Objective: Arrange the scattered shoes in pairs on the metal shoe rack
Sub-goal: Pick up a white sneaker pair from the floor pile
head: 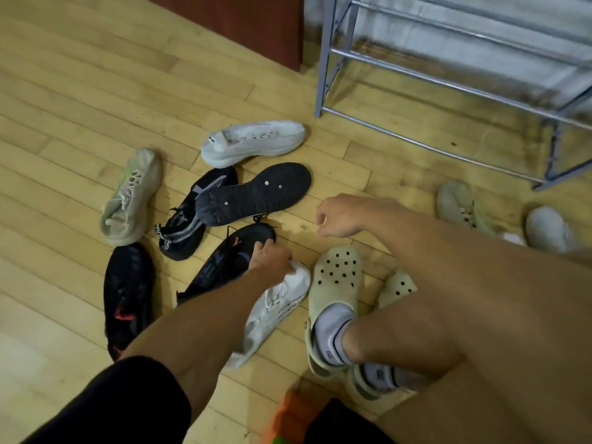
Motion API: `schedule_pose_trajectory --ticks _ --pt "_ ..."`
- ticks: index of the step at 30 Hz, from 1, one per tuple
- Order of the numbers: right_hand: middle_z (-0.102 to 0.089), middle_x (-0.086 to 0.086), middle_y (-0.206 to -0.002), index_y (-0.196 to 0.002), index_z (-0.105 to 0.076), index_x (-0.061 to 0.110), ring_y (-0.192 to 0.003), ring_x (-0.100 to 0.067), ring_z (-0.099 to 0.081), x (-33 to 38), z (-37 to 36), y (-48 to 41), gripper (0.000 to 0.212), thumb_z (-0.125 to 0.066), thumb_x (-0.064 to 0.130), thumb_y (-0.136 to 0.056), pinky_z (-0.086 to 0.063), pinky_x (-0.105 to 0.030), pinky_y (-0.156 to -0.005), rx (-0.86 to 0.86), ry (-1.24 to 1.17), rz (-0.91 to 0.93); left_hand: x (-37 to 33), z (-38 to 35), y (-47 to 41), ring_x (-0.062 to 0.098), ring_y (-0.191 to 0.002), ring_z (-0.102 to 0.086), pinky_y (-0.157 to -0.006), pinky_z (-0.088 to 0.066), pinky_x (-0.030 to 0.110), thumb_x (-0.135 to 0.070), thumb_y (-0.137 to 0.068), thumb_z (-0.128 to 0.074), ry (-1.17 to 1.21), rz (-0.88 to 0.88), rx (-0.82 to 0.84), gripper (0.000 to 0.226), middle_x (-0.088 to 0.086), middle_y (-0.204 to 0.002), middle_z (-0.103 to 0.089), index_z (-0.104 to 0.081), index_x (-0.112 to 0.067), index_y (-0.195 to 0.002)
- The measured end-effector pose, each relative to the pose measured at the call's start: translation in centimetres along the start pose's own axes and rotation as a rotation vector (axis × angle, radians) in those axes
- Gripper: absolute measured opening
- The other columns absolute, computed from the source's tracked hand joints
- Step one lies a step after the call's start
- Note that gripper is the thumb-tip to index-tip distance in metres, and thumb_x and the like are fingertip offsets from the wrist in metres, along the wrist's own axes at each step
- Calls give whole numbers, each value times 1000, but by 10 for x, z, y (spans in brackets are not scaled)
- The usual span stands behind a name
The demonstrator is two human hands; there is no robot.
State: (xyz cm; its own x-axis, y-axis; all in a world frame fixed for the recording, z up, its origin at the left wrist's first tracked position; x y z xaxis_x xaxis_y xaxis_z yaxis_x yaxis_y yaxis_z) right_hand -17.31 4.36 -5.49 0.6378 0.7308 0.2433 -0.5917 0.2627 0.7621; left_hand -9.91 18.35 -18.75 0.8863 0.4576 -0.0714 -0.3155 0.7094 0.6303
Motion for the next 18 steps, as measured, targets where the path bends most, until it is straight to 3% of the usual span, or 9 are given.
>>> schedule_pose_trajectory --ticks 5,8,11,13,15,16,18 --pt "-59 -12 -131 -129 -57 7 -119 -28 -56 5 8 14 45 -56 34 -93 -46 -37 -98 30 34 -9 25 34 28 25 -99 -62 -80 -46 33 -23 -89 -62 419 -6 -51 19 7 -109 -67 -68 -13 -105" --pt "-44 -9 -147 -146 -38 10 -128 -27 -48 14 5 16 68 -57 46 -91 -43 -41 -105 120 8 -2 43 72 50 26 -97 -63 -80 -46 31 -13 -87 -63 554 0 -199 18 9 -102 -68 -71 -7 -102" --pt "-39 -8 -150 -153 -22 15 -125 -25 -52 28 4 20 88 -62 56 -85 -48 -41 -100 192 -157 14 53 120 72 20 -89 -59 -78 -44 29 -14 -86 -66 655 18 -346 20 5 -94 -63 -70 -4 -103" --pt "-54 -9 -134 -144 -37 11 -112 -24 -61 41 16 28 80 -64 55 -83 -53 -37 -89 102 -231 54 54 153 85 19 -82 -54 -73 -41 29 -16 -87 -66 692 -7 -432 16 5 -88 -59 -69 -5 -98" --pt "-66 -9 -108 -114 -58 11 -91 -22 -67 49 37 37 47 -66 47 -85 -55 -32 -72 -111 -292 92 51 184 94 19 -81 -52 -74 -42 32 -19 -88 -65 710 -28 -527 13 4 -87 -57 -68 -8 -94" --pt "-66 -7 -99 -103 -60 13 -81 -20 -65 50 50 44 36 -66 43 -86 -54 -30 -64 -207 -331 96 49 200 98 19 -82 -54 -77 -44 32 -20 -89 -65 732 -28 -567 18 3 -90 -58 -69 -7 -100" --pt "-63 -7 -104 -111 -57 12 -85 -21 -65 46 73 60 36 -66 38 -88 -58 -33 -66 -346 -462 96 41 232 106 19 -81 -56 -79 -47 33 -20 -88 -66 816 -60 -629 25 2 -91 -62 -69 -5 -107"
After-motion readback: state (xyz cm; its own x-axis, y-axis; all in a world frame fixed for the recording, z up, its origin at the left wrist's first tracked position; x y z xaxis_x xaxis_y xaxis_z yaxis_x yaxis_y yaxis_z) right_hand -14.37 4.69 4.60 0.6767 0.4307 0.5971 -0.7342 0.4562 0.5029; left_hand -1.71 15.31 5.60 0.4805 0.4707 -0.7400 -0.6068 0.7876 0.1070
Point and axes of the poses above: each hand's wrist, its own y-axis away from the middle knuckle, its own z-axis out of the back of the hand, x = y × z, the point moved 2 cm from there along -y, towards the middle knuckle
